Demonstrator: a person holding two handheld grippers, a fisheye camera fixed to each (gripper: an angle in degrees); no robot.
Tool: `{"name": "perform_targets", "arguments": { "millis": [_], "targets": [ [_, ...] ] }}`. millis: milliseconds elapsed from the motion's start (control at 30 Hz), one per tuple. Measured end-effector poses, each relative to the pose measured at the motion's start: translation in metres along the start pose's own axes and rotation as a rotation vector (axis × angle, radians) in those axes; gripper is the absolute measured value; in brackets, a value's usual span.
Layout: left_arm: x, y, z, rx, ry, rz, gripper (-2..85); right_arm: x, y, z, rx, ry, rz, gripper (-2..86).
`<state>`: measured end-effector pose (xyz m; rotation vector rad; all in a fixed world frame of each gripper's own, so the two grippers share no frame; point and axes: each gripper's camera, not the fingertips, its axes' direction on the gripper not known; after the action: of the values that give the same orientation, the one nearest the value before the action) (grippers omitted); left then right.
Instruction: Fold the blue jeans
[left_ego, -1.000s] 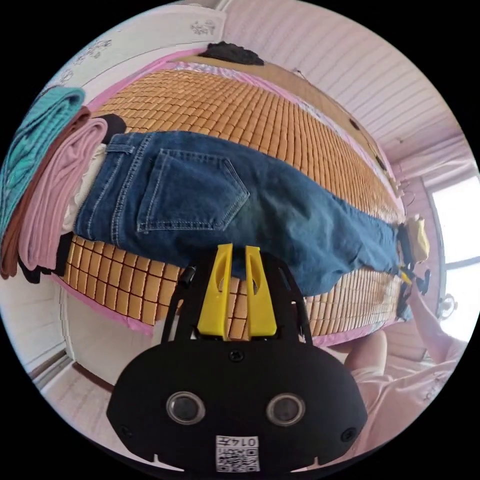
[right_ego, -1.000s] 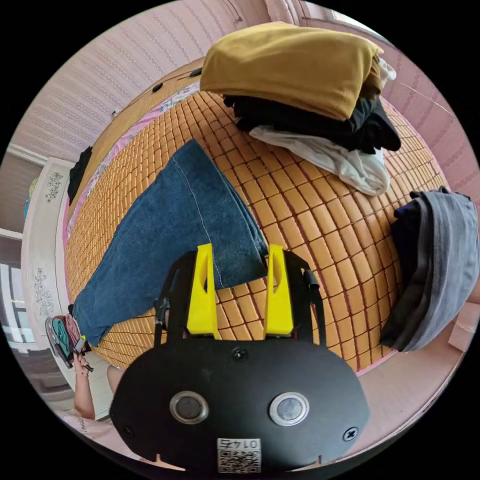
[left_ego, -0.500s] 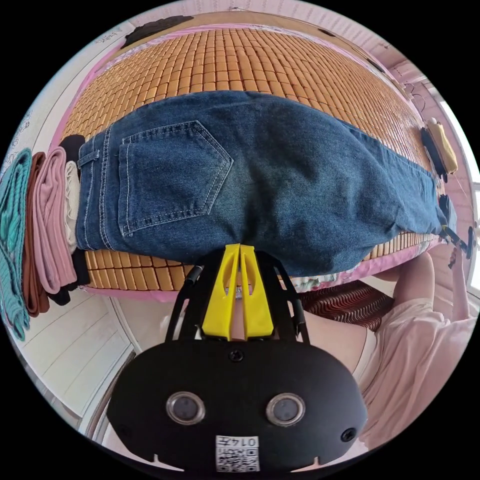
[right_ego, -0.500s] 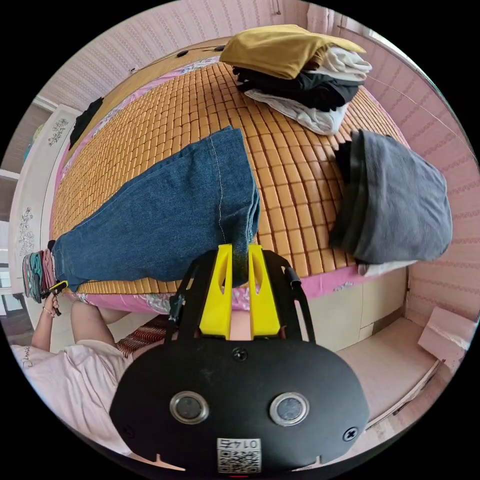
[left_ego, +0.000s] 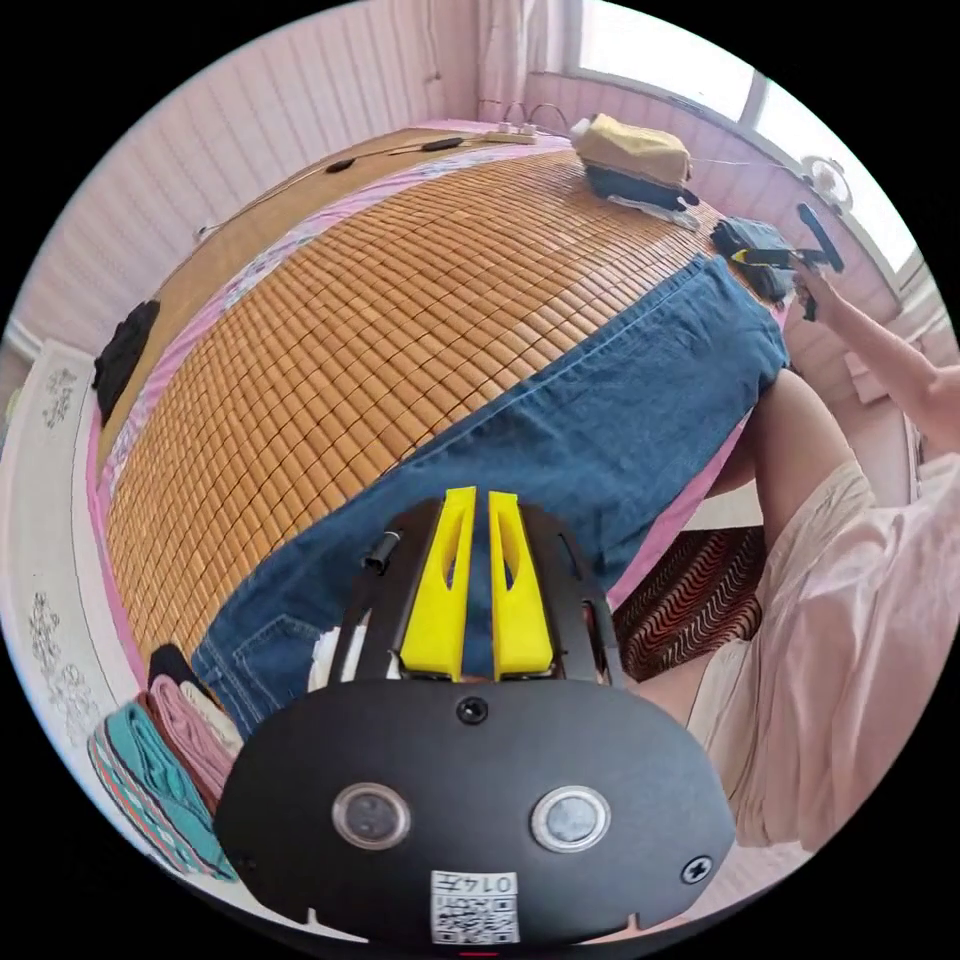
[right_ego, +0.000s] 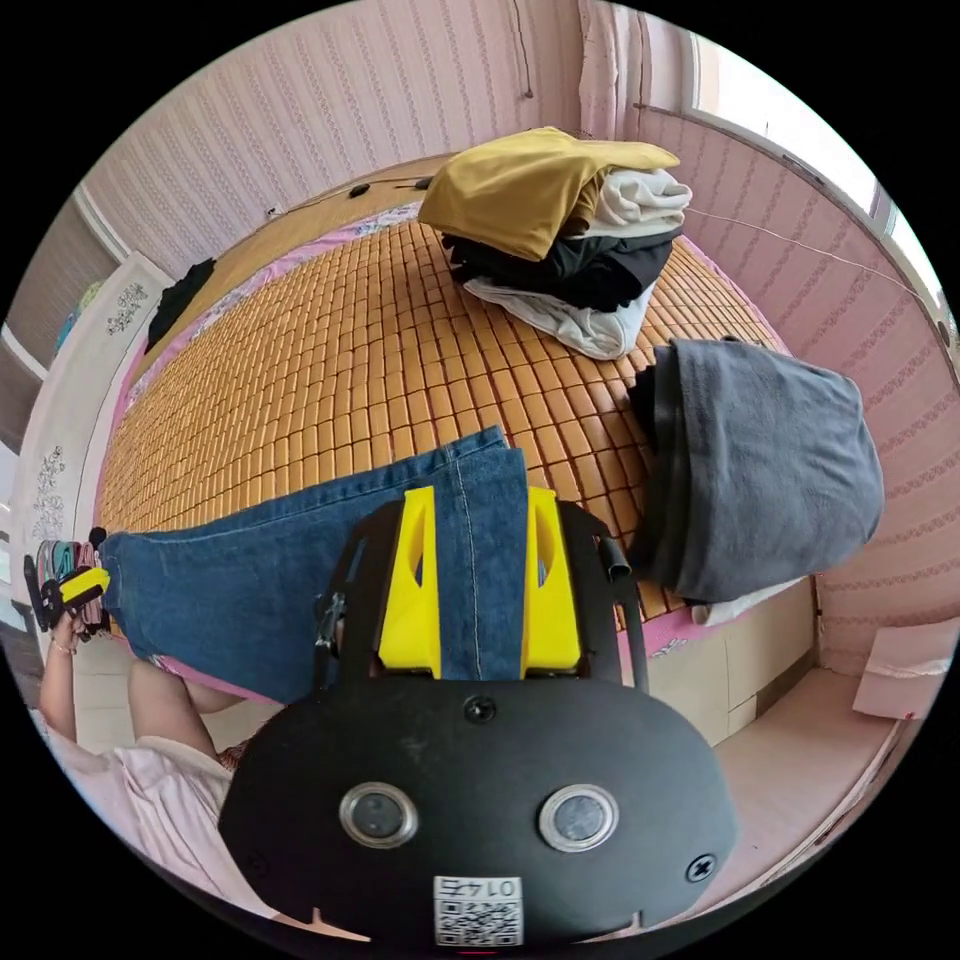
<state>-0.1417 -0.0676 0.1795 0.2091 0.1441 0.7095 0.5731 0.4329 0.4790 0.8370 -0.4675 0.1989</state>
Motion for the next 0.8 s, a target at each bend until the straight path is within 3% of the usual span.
{"name": "perform_targets", "arguments": {
  "millis": [100,167,267,433,533,700,800],
  "targets": [
    [0.022,-0.053,0.035,-0.031,0.05,0.067,5.3,0.013,-0.019,0.035,-0.055,0.011,0.089,12.0],
    [0.031,-0.076,0.055,-0.059,0.052,0.058,5.6,0.027,-0.022,0.058,-0.086,-0.093,0.162,8.2],
    [0.047,-0.099,0.094,-0.216,0.033,0.048,4.9,0.03,-0.016,0.051,-0.034,-0.134,0.157,2.0],
    [0.067,-0.099,0.095,-0.176,-0.013,0.147,-0.3,0.009,0.002,0.001,0.102,-0.107,0.039,0.5],
    [0.067,-0.096,0.077,-0.097,-0.008,0.114,-0.8,0.001,-0.012,-0.008,0.086,-0.1,-0.019,0.4],
    [0.057,-0.096,0.067,0.004,0.002,0.005,-0.9,0.001,-0.058,0.048,-0.025,-0.088,0.004,1.4],
    [0.059,-0.104,0.101,-0.128,-0.018,-0.036,-0.5,0.003,-0.064,0.096,-0.126,-0.023,0.041,4.5]
  ]
}}
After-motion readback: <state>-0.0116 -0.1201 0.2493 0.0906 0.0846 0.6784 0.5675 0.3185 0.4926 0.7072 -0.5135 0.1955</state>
